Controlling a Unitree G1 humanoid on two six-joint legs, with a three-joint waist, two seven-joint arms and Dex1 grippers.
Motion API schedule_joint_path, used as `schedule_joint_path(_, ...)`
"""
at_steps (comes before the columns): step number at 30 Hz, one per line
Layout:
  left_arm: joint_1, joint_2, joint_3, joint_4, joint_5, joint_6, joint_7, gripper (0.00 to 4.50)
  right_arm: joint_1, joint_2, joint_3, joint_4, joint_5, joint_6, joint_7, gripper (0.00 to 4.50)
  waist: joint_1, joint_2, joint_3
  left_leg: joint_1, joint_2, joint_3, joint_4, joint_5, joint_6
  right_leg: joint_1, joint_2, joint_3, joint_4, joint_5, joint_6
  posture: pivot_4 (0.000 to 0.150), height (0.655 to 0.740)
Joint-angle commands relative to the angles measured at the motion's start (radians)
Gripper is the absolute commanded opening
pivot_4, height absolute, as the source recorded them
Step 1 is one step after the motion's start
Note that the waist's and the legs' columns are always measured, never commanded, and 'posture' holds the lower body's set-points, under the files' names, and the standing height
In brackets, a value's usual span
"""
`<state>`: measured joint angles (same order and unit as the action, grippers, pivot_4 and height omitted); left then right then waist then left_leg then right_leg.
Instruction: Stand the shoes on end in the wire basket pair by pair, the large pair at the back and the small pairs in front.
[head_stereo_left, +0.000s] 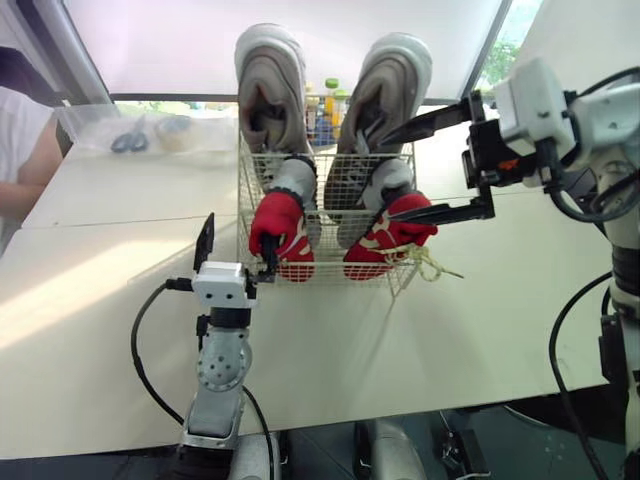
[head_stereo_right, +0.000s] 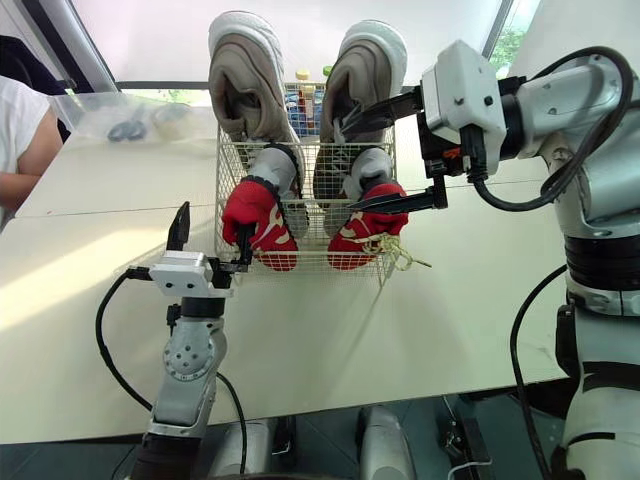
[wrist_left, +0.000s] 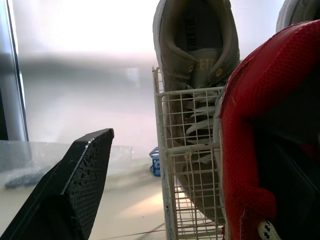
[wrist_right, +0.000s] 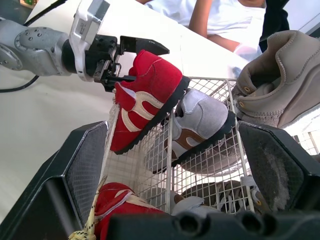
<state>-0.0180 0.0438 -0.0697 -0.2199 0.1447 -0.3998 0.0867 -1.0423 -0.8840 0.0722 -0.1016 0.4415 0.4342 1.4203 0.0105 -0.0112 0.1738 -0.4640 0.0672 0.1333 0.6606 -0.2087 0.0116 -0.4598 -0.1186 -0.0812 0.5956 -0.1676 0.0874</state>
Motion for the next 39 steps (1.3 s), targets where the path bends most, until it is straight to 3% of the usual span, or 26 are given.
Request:
schedule_joint_path(1, 0.015, 0.074, 0.045, -0.072, -0.016, -0.018, -0.062, 4.38, -0.026, 0.001, -0.021, -0.001, 0.000, -0.018, -0.007, 4.50, -0.001, 0.000, 0.000, 0.000, 0.000, 0.000, 0.000, 0.000, 0.000, 0.000, 0.000, 0.000, 0.000, 0.000, 0.000, 0.150, 0.7400)
schedule_joint_path(10, 0.105, 0.247, 0.110, -0.255, -0.227, 0.090, -0.260, 4.38, -0.015, 0.028, -0.023, 0.021, -0.006, -0.056, -0.015, 4.50, 0.000, 0.001, 0.000, 0.000, 0.001, 0.000, -0.001, 0.000, 0.000, -0.001, 0.000, 0.000, 0.000, 0.000, 0.000, 0.150, 0.7400)
schedule_joint_path(17, 0.148, 0.347, 0.197, -0.416, -0.445, 0.302, -0.358, 4.38, 0.002, 0.041, -0.028, 0.023, -0.007, -0.074, -0.026, 4.50, -0.002, 0.001, 0.000, 0.000, 0.001, 0.001, -0.002, 0.000, -0.001, -0.002, 0.000, 0.000, -0.001, 0.000, 0.000, 0.150, 0.7400)
schedule_joint_path(23, 0.178, 0.607, 0.431, -0.543, -0.889, 0.629, -0.459, 4.38, 0.046, 0.003, -0.058, 0.023, -0.006, -0.077, -0.033, 4.50, -0.001, 0.002, 0.001, 0.000, 0.001, 0.000, -0.003, 0.000, -0.001, -0.003, 0.000, 0.000, -0.001, 0.000, 0.000, 0.150, 0.7400)
schedule_joint_path(27, 0.190, 0.895, 0.670, -0.481, -1.241, 0.881, -0.637, 4.38, 0.061, -0.021, -0.087, 0.032, 0.008, -0.062, -0.046, 4.50, -0.002, 0.002, 0.003, 0.000, 0.001, 0.001, -0.004, 0.000, -0.001, -0.005, 0.000, 0.000, -0.001, 0.000, 0.000, 0.150, 0.7400)
schedule_joint_path(30, 0.173, 1.032, 0.768, -0.403, -1.388, 1.021, -0.722, 4.38, 0.068, -0.034, -0.103, 0.044, 0.011, -0.053, -0.052, 4.50, -0.003, 0.004, 0.003, 0.001, 0.001, 0.001, -0.005, 0.000, -0.001, -0.007, 0.000, 0.000, -0.002, 0.000, 0.000, 0.150, 0.7400)
schedule_joint_path(34, 0.149, 1.143, 0.835, -0.326, -1.458, 1.162, -0.809, 4.38, 0.092, -0.058, -0.130, 0.047, 0.017, -0.037, -0.057, 4.50, -0.004, 0.004, 0.004, 0.001, 0.000, 0.004, -0.010, 0.000, -0.003, -0.009, 0.000, 0.000, -0.003, 0.000, 0.000, 0.150, 0.7400)
schedule_joint_path(39, 0.052, 1.227, 0.838, -0.205, -1.440, 1.245, -0.930, 4.38, 0.182, -0.150, -0.199, -0.002, 0.035, 0.022, -0.068, 4.50, 0.000, 0.005, 0.004, 0.000, 0.000, 0.007, -0.014, 0.002, -0.006, -0.009, 0.000, 0.000, -0.002, -0.001, -0.001, 0.150, 0.7400)
